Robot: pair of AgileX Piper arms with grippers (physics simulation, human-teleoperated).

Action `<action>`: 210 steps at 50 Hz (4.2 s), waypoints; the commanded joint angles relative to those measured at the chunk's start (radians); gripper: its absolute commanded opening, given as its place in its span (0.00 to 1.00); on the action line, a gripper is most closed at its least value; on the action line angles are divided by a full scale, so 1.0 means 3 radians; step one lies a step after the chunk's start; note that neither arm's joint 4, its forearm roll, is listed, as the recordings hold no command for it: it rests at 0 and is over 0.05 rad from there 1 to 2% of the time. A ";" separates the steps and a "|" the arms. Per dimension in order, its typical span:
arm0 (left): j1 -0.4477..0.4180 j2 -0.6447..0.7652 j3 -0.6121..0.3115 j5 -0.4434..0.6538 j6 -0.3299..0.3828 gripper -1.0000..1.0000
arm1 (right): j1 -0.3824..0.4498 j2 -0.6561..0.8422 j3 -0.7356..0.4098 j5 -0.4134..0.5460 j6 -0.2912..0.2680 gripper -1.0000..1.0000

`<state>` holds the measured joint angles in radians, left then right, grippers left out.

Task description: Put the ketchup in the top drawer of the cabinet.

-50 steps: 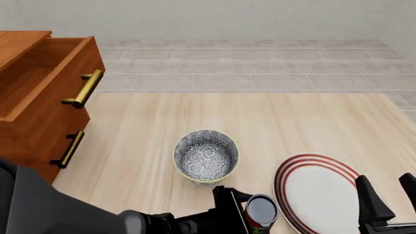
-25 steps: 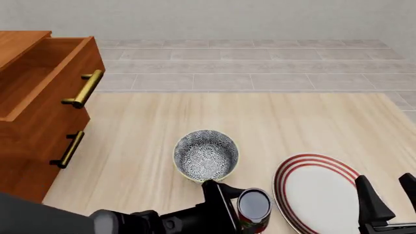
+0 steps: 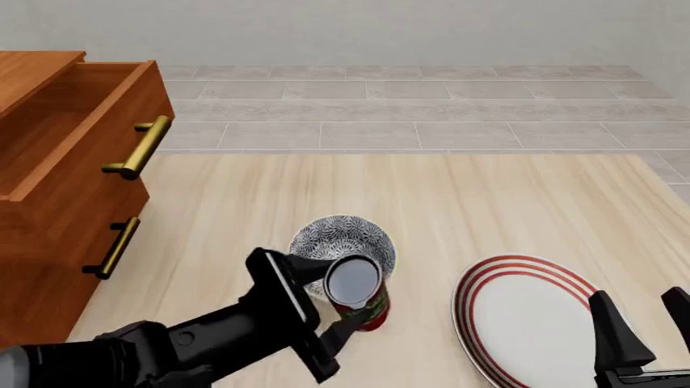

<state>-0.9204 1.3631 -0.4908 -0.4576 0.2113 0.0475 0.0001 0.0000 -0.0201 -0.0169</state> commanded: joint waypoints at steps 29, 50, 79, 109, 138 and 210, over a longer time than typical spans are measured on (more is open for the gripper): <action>0.1008 -0.2629 0.0348 0.1851 -0.0132 0.00 | 0.0000 0.0000 0.0000 0.0000 0.0000 1.00; 0.1396 -0.3295 -0.0516 0.3506 -0.0076 0.00 | 0.0000 0.0000 0.0000 0.0000 0.0000 1.00; 0.1689 -0.2516 -0.2388 0.4867 -0.0312 0.00 | 0.0000 0.0000 0.0000 0.0000 0.0000 1.00; 0.2422 -0.1965 -0.3629 0.5550 0.0100 0.00 | 0.0000 0.0000 0.0000 0.0000 0.0000 1.00; 0.3144 -0.1483 -0.3586 0.5259 0.0280 0.00 | 0.0000 0.0000 0.0000 0.0000 0.0000 1.00; 0.3660 -0.0803 -0.2820 0.4369 0.0351 0.00 | 0.0000 0.0000 0.0000 0.0000 0.0000 1.00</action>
<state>0.1777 1.1034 -1.3625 0.8751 0.3114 0.0475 0.0001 0.0000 -0.0201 -0.0169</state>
